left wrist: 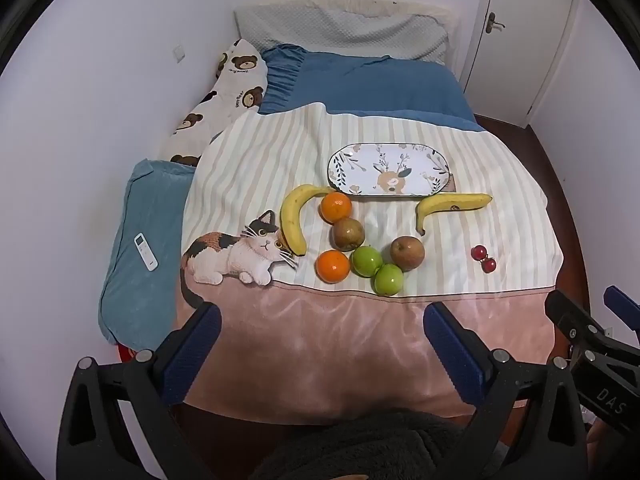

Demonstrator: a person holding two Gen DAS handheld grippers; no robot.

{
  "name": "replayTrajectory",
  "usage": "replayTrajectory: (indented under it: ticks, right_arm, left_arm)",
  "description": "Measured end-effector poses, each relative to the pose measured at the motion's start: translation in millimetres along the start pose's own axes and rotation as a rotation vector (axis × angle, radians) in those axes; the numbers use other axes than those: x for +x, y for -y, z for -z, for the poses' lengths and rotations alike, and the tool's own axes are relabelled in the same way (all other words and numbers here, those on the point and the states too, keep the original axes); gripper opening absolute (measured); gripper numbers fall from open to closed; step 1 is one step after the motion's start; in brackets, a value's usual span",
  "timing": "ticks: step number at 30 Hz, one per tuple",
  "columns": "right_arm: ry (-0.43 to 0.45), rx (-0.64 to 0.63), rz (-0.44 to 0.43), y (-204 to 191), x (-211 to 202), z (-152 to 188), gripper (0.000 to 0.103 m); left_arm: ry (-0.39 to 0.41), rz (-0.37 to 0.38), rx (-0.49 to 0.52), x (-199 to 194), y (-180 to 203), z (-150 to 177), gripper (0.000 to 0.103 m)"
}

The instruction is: Organize fruits

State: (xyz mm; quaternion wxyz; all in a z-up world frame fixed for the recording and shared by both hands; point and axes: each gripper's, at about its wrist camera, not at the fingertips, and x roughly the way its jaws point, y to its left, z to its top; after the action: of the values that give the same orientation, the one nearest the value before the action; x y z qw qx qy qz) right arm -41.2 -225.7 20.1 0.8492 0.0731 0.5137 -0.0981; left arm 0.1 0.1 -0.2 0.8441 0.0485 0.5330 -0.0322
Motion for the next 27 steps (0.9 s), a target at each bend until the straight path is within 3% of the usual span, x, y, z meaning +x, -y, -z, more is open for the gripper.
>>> replayTrajectory:
  ticks: [27]
  right_arm:
    - [0.033,-0.001,-0.002,3.3,-9.4,-10.2,0.103]
  left_arm:
    - [0.017,0.009,-0.002,-4.0,11.1,-4.5,0.103]
